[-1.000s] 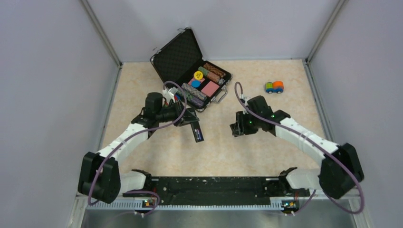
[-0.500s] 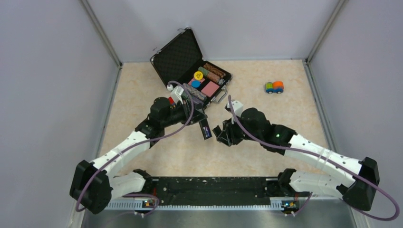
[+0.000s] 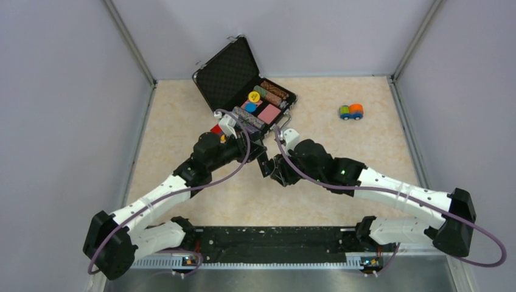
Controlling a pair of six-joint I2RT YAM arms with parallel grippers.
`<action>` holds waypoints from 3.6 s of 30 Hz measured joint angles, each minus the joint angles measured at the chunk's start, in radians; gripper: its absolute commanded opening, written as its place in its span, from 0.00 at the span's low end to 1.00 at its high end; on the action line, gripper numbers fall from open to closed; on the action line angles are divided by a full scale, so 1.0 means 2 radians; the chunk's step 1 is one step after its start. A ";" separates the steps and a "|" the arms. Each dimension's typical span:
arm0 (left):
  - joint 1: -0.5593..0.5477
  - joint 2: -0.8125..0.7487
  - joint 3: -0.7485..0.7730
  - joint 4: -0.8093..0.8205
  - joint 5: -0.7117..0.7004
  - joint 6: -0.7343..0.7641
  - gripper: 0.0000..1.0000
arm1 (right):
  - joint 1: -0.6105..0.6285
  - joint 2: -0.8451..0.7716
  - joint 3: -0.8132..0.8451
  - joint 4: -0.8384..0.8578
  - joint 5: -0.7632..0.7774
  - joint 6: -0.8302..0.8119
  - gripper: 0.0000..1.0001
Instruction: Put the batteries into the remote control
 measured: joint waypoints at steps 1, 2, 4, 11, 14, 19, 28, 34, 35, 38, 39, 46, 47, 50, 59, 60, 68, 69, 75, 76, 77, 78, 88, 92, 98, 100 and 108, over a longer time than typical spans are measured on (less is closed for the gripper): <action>-0.001 -0.005 -0.004 0.002 -0.005 0.002 0.00 | 0.001 0.003 0.000 0.000 0.002 0.000 0.23; -0.002 -0.009 -0.009 0.005 -0.010 0.004 0.00 | 0.002 0.006 0.001 -0.001 0.003 0.000 0.23; -0.002 -0.017 -0.016 0.009 -0.018 0.009 0.00 | 0.002 0.011 0.003 0.001 0.005 0.000 0.23; -0.002 -0.031 -0.023 0.020 -0.027 0.015 0.00 | 0.003 0.018 0.003 0.007 0.009 0.000 0.23; -0.002 -0.032 -0.028 0.029 -0.027 0.015 0.00 | 0.006 0.025 0.003 0.014 0.009 0.002 0.23; -0.003 -0.032 -0.030 0.035 -0.027 0.015 0.00 | 0.008 0.036 0.003 0.020 0.014 0.005 0.23; -0.004 -0.038 -0.031 0.037 -0.029 0.019 0.00 | 0.011 0.038 0.003 0.031 0.019 0.010 0.23; -0.004 -0.038 -0.031 0.036 -0.029 0.019 0.00 | 0.012 0.038 0.003 0.042 0.019 0.010 0.23; -0.004 -0.038 -0.031 0.036 -0.029 0.019 0.00 | 0.012 0.038 0.003 0.044 0.019 0.010 0.23; -0.004 -0.038 -0.031 0.036 -0.029 0.019 0.00 | 0.012 0.038 0.003 0.048 0.019 0.011 0.23; -0.004 -0.038 -0.032 0.036 -0.029 0.019 0.00 | 0.012 0.038 0.003 0.049 0.019 0.011 0.23; -0.004 -0.038 -0.031 0.036 -0.029 0.019 0.00 | 0.012 0.047 0.007 0.053 0.020 0.020 0.23; -0.004 -0.038 -0.032 0.035 -0.029 0.019 0.00 | 0.012 0.051 0.009 0.052 0.021 0.023 0.23; -0.004 -0.038 -0.032 0.035 -0.029 0.019 0.00 | 0.012 0.058 0.013 0.052 0.021 0.027 0.23; -0.004 -0.041 -0.032 0.034 -0.031 0.019 0.00 | 0.012 0.065 0.016 0.049 0.022 0.038 0.23; -0.004 -0.041 -0.032 0.033 -0.031 0.019 0.00 | 0.012 0.065 0.016 0.049 0.022 0.038 0.23; -0.004 -0.041 -0.032 0.031 -0.030 0.019 0.00 | 0.012 0.072 0.024 0.043 0.022 0.042 0.23; -0.004 -0.041 -0.032 0.031 -0.030 0.019 0.00 | 0.012 0.076 0.027 0.042 0.022 0.042 0.23; -0.004 -0.041 -0.032 0.022 -0.030 0.019 0.00 | 0.013 0.092 0.038 0.033 0.022 0.042 0.23; -0.004 -0.041 -0.032 0.020 -0.029 0.019 0.00 | 0.014 0.093 0.039 0.032 0.022 0.042 0.23; -0.004 -0.041 -0.032 0.018 -0.028 0.019 0.00 | 0.014 0.094 0.039 0.030 0.022 0.043 0.23; -0.004 -0.041 -0.032 0.016 -0.027 0.019 0.00 | 0.014 0.094 0.039 0.029 0.022 0.045 0.24; -0.001 -0.027 -0.006 -0.017 -0.025 -0.008 0.00 | 0.016 0.100 0.058 0.005 0.031 0.056 0.31; 0.000 -0.015 0.012 -0.043 -0.023 -0.020 0.00 | 0.017 0.102 0.064 -0.007 0.034 0.064 0.34; 0.003 -0.004 0.027 -0.066 -0.017 -0.038 0.00 | 0.018 0.105 0.077 -0.028 0.037 0.076 0.39; 0.007 0.001 0.035 -0.073 -0.011 -0.044 0.00 | 0.018 0.105 0.084 -0.037 0.039 0.079 0.40; 0.039 0.026 0.063 -0.094 0.045 -0.072 0.00 | 0.017 0.112 0.112 -0.062 0.042 0.090 0.46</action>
